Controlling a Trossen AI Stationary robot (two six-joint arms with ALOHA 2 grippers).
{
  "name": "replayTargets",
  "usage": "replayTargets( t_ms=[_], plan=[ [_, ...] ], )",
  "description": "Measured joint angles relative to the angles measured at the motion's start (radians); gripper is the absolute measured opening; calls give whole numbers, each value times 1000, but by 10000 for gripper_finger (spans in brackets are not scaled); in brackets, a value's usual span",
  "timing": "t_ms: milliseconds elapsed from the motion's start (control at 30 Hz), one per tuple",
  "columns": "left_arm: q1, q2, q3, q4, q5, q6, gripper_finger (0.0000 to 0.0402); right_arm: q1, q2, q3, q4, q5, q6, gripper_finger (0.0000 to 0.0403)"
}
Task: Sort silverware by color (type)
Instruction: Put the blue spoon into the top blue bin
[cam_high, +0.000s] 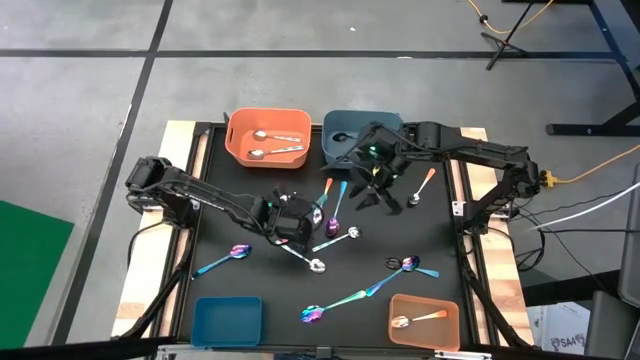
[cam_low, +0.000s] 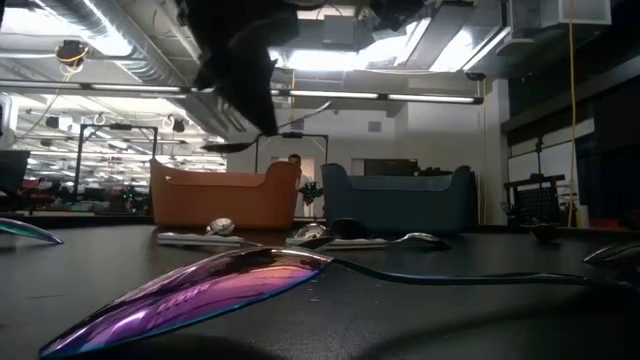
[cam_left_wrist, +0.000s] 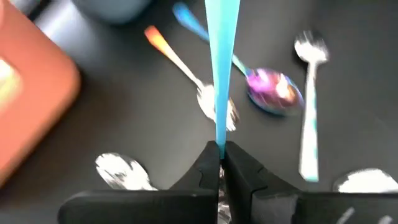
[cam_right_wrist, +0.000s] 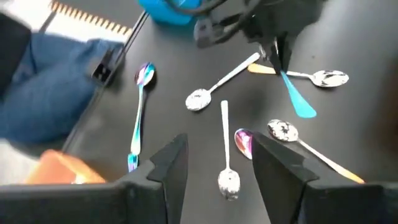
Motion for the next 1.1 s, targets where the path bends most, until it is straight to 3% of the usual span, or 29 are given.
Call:
replayTargets(
  t_ms=[167, 367, 433, 700, 1100],
  plan=[
    [-1, 0, 2, 83, -166, 111, 0, 0, 0, 0, 74, 97, 215, 166],
    [-1, 0, 2, 135, -269, 182, 0, -1, 0, 0, 108, 336, 415, 166],
    [-1, 0, 2, 143, -302, 184, 0, -1, 0, 0, 115, 372, 457, 166],
    [-1, 0, 2, 225, -393, 243, 0, -2, 0, 0, 142, 377, 570, 166],
    [-2, 0, 2, 421, -420, 434, 0, -7, 1, 0, 169, 369, 613, 166]
  ],
)
